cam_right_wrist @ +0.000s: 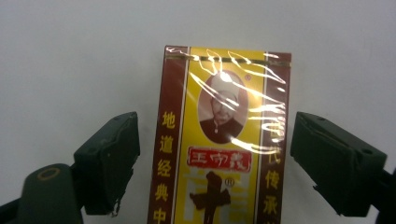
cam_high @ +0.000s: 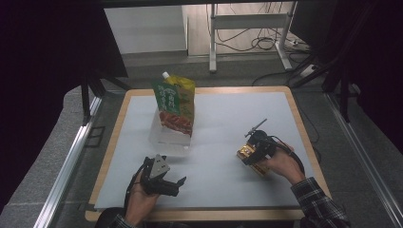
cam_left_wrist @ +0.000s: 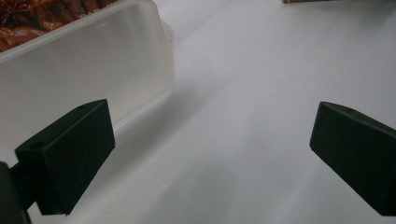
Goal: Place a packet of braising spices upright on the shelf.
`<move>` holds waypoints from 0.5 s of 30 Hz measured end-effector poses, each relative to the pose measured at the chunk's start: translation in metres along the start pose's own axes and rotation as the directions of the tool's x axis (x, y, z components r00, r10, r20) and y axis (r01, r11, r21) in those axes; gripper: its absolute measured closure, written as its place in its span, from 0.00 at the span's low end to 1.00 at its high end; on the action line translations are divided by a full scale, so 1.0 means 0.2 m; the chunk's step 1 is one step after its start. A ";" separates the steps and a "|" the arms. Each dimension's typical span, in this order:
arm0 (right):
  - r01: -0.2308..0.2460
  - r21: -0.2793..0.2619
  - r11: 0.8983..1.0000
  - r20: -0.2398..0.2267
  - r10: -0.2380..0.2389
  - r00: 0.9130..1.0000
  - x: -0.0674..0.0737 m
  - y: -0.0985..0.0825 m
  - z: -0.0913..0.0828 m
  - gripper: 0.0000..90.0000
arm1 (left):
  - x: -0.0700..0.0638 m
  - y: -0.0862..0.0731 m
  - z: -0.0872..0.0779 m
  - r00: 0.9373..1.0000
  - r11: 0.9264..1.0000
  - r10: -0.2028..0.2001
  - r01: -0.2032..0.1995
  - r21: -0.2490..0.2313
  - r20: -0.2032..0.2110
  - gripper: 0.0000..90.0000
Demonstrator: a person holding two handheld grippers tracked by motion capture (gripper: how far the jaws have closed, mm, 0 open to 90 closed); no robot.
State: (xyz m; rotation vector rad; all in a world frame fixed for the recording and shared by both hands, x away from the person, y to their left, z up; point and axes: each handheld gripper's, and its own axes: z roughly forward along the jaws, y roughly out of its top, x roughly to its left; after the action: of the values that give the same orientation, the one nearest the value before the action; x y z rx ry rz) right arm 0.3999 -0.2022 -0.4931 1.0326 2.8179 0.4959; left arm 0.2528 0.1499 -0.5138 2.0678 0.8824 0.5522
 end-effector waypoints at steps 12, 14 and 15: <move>0.015 0.079 0.997 0.026 -0.017 1.000 0.01 0.08 0.05 0.33 | 0.00 0.00 0.00 1.000 1.000 0.002 -0.002 0.002 0.001 0.00; 0.015 0.088 0.996 0.034 -0.018 0.999 0.01 0.08 0.04 0.34 | 0.00 0.00 0.00 1.000 1.000 0.002 -0.002 0.001 0.000 0.00; 0.018 0.088 0.996 0.034 -0.021 0.999 0.01 0.08 0.04 0.35 | 0.00 0.00 0.00 1.000 1.000 0.001 -0.001 0.000 -0.001 0.00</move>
State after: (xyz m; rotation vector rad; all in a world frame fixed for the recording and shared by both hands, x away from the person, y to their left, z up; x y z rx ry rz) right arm 0.4086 -0.1872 -0.4957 1.0182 2.8391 0.3512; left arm 0.2527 0.1499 -0.5138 2.0684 0.8821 0.5534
